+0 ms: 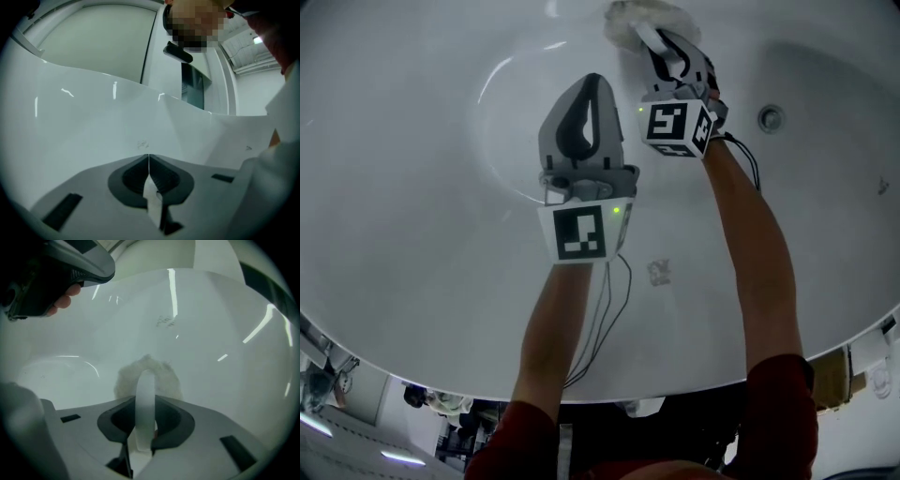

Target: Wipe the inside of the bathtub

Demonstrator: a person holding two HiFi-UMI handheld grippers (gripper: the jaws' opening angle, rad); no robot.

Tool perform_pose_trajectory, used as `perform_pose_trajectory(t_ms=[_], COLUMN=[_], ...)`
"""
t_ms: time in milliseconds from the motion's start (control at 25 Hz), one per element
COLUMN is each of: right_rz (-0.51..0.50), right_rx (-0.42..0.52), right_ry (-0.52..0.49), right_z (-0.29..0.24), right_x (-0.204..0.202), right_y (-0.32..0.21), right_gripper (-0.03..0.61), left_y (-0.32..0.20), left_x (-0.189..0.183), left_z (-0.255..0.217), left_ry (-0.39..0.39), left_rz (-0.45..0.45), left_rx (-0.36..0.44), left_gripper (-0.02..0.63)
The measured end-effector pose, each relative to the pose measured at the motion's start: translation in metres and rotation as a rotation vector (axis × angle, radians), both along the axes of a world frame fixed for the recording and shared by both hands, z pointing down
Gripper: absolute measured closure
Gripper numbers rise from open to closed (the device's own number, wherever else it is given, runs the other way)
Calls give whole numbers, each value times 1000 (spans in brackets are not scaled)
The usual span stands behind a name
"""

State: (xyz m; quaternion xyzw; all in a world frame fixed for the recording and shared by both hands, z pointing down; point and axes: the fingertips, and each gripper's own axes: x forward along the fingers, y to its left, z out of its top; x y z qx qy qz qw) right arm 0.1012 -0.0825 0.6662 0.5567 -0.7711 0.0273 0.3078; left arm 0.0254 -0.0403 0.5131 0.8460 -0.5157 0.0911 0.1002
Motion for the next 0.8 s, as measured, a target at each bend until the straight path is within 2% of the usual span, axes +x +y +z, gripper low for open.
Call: perform_pose_trajectory(t_ms=[440, 640, 800], right_rz=[124, 274, 482], right_rx=[7, -10, -21], right_ry=[70, 28, -66], right_z=[2, -2, -6], right_x=[171, 237, 272], right_y=[26, 41, 59], right_gripper=[486, 486, 486], left_y=[5, 5, 8], left_x=[136, 180, 197], left_z=[2, -2, -7], left_ry=[5, 15, 9], left_rz=[113, 156, 184], left_rx=[11, 15, 21], left_gripper=[597, 597, 597])
